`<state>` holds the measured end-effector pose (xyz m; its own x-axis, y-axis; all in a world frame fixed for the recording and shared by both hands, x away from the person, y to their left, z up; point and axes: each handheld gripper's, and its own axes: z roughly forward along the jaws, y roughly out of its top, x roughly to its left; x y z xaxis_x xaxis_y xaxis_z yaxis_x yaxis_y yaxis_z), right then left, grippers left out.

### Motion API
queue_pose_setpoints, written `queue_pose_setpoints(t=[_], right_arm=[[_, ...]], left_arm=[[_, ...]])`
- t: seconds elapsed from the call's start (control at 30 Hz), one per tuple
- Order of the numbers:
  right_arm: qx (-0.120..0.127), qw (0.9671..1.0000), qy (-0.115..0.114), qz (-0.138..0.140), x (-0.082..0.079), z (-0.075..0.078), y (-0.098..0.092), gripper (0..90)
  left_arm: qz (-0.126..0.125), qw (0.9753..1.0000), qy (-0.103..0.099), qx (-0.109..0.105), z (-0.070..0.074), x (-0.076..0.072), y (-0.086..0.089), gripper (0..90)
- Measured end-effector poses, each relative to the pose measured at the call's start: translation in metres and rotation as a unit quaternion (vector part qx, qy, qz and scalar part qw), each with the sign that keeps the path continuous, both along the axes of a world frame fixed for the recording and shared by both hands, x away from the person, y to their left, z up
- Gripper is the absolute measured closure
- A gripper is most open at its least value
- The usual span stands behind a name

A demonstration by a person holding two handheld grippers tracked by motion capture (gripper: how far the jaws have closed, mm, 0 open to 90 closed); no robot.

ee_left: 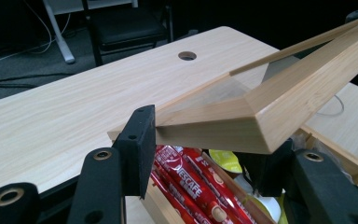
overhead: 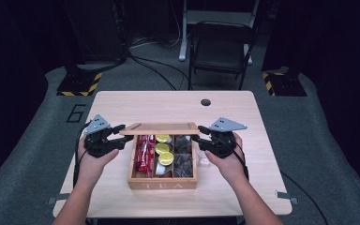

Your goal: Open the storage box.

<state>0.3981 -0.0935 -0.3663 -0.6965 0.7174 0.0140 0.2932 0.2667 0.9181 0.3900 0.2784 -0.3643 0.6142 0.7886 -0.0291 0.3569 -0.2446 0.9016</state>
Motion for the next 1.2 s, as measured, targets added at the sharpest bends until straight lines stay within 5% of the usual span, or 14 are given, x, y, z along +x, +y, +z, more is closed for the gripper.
queue_pose_setpoints(t=[0.63,1.2], right_arm=[[0.008,0.9999,0.002,-0.006,-0.001,-0.009,0.000,56.7],[-0.012,0.9997,0.021,0.004,-0.032,-0.030,-0.005,53.6]], left_arm=[[0.010,0.9999,-0.004,-0.003,-0.008,0.004,-0.001,51.3],[0.008,0.9999,0.005,-0.014,-0.008,0.005,0.001,50.5]])
